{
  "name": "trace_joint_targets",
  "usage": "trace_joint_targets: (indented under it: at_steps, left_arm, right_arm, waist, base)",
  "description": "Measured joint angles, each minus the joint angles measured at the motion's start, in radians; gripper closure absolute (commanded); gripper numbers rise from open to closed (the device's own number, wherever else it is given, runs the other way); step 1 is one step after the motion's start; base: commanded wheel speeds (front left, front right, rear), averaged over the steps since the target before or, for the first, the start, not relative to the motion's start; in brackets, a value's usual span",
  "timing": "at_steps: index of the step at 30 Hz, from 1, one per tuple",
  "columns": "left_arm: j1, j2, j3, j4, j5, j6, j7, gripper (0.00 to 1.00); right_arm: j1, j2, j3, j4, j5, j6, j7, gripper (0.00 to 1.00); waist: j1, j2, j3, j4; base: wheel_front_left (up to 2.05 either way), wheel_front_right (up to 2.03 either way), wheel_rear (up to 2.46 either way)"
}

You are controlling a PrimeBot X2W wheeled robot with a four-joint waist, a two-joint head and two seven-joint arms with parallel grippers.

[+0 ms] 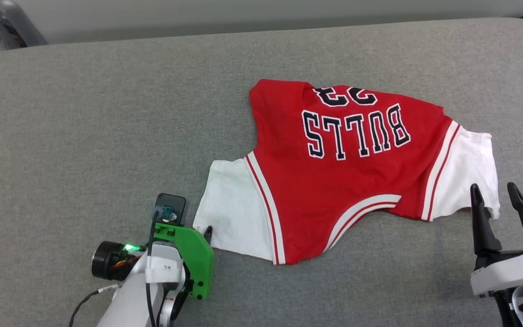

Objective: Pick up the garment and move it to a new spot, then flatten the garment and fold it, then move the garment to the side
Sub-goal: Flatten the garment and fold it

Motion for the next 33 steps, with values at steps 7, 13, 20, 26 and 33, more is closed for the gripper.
trace_joint_targets:
  at_steps: [7,13,20,26,33]
  left_arm:
    - [0.003,-0.002,0.011,0.005,-0.026,0.002,-0.021,1.00]
    - [0.040,0.009,0.060,-0.007,-0.037,0.034,-0.099,1.00]
    - [0.065,0.033,0.117,-0.078,-0.050,0.063,-0.186,1.00]
    - [0.077,0.030,0.146,-0.161,-0.089,0.070,-0.219,1.00]
    - [0.094,0.020,0.153,-0.215,-0.148,0.053,-0.196,1.00]
  right_arm:
    - [0.001,-0.006,0.001,0.020,-0.001,0.000,0.000,0.00]
    - [0.003,-0.016,0.006,0.033,-0.007,0.000,0.023,0.00]
    - [0.028,-0.045,0.002,0.058,-0.017,0.000,0.152,0.00]
    - [0.039,-0.073,-0.024,0.046,-0.016,0.000,0.387,0.00]
    - [-0.003,-0.098,-0.078,0.020,0.014,0.000,0.709,0.00]
  waist:
    - [0.0000,0.0000,-0.023,0.009]
    - [0.0000,0.0000,-0.052,0.022]
    - [0.0000,0.0000,-0.086,0.048]
    - [0.0000,0.0000,-0.095,0.079]
    - [0.0000,0.0000,-0.064,0.098]
  base:
    - [0.00,0.00,0.00]
    - [0.00,0.00,0.00]
    - [0.00,0.00,0.00]
    - [0.00,0.00,0.00]
    - [0.00,0.00,0.00]
